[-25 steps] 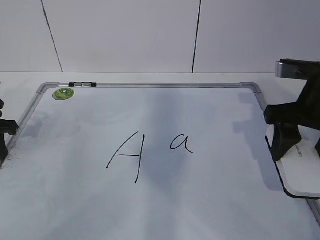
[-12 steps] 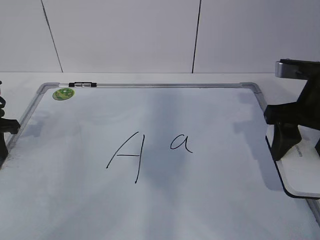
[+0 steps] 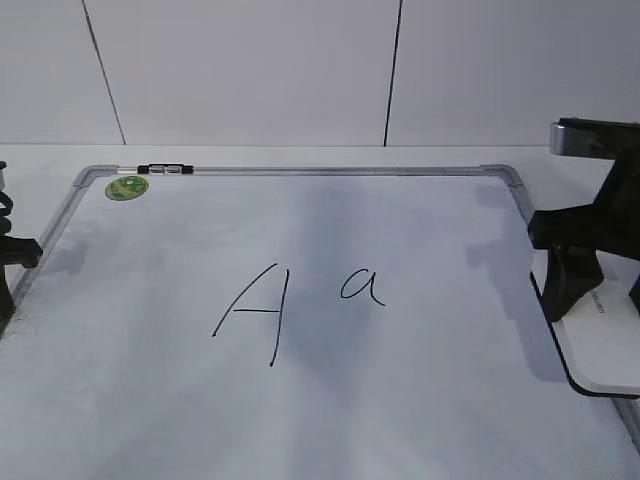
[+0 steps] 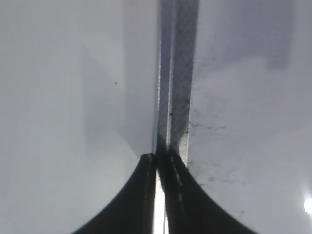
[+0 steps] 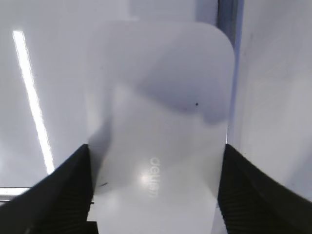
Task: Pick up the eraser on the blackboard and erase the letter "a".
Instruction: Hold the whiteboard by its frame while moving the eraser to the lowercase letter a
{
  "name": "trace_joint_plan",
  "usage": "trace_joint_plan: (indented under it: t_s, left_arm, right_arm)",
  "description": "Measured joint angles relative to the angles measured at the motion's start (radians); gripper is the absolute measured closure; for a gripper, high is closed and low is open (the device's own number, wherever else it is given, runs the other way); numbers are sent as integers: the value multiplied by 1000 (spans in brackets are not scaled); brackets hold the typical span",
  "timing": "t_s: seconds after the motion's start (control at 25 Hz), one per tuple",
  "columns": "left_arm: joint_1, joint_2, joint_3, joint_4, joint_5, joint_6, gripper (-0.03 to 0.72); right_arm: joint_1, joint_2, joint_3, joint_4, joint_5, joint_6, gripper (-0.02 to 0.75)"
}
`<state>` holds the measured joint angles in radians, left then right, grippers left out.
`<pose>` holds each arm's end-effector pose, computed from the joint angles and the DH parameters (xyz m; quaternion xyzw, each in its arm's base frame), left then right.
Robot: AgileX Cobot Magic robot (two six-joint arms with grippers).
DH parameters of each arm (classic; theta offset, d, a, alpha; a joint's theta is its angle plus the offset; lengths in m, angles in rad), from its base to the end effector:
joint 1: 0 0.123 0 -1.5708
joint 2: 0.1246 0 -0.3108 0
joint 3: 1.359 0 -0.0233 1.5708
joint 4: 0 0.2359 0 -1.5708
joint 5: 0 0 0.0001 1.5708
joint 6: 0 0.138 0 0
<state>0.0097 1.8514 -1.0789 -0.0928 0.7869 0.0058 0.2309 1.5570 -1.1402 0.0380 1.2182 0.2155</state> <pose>0.3337 -0.0058 0.1404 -0.0330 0.9976 -0.0340 0.0495 0.2600 0.0662 0.2397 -0.0013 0.9998 0.0200 0.0072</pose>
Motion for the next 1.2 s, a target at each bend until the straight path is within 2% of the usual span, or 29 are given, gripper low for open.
trace_joint_plan:
  t_s: [0.4, 0.64, 1.2]
  left_arm:
    - [0, 0, 0, 5, 0, 0, 674]
    - [0, 0, 0, 6, 0, 0, 674]
    - [0, 0, 0, 6, 1, 0, 674]
  right_arm:
    - [0, 6, -8, 13, 0, -37, 202]
    - [7, 75, -100, 27, 2, -58, 202]
    - [141, 294, -349, 27, 2, -73, 203]
